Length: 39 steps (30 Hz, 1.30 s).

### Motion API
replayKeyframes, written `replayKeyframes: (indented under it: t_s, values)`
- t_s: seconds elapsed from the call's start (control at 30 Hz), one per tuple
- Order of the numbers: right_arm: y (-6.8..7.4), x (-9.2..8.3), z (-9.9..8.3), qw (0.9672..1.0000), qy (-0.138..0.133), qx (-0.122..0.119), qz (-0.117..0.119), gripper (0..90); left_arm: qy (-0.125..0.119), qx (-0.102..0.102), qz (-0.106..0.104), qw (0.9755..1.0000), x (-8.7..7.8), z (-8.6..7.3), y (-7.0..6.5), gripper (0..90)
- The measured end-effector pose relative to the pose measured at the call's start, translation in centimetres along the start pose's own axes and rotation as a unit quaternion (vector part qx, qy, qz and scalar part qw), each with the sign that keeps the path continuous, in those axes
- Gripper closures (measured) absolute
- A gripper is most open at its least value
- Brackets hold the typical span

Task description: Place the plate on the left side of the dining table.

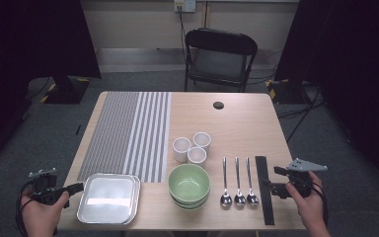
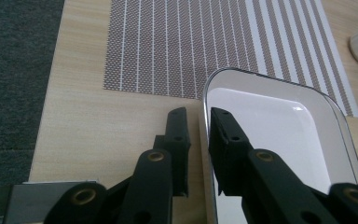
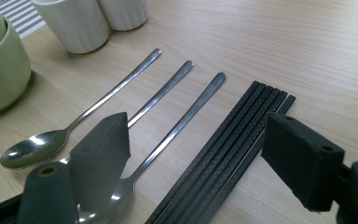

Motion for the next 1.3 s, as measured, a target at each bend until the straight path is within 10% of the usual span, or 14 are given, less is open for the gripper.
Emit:
replayKeyframes:
  t_s: [1.3]
  values:
    - [0.0, -0.1, 0.0, 1.0, -0.002, 0.004, 0.008, 22.4, 0.015, -0.035, -0.053, 0.9979, 1.6, -0.8, 0.3, 85.7]
Point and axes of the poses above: each handheld gripper's, and its own axes: x roughly forward along the jaws, z roughly out of its top, y roughly to its left, the point moved 6 cm from there along x, roughly forward along the jaws, and after that the axes turned 4 degrees about x, right-handed, at the moved point
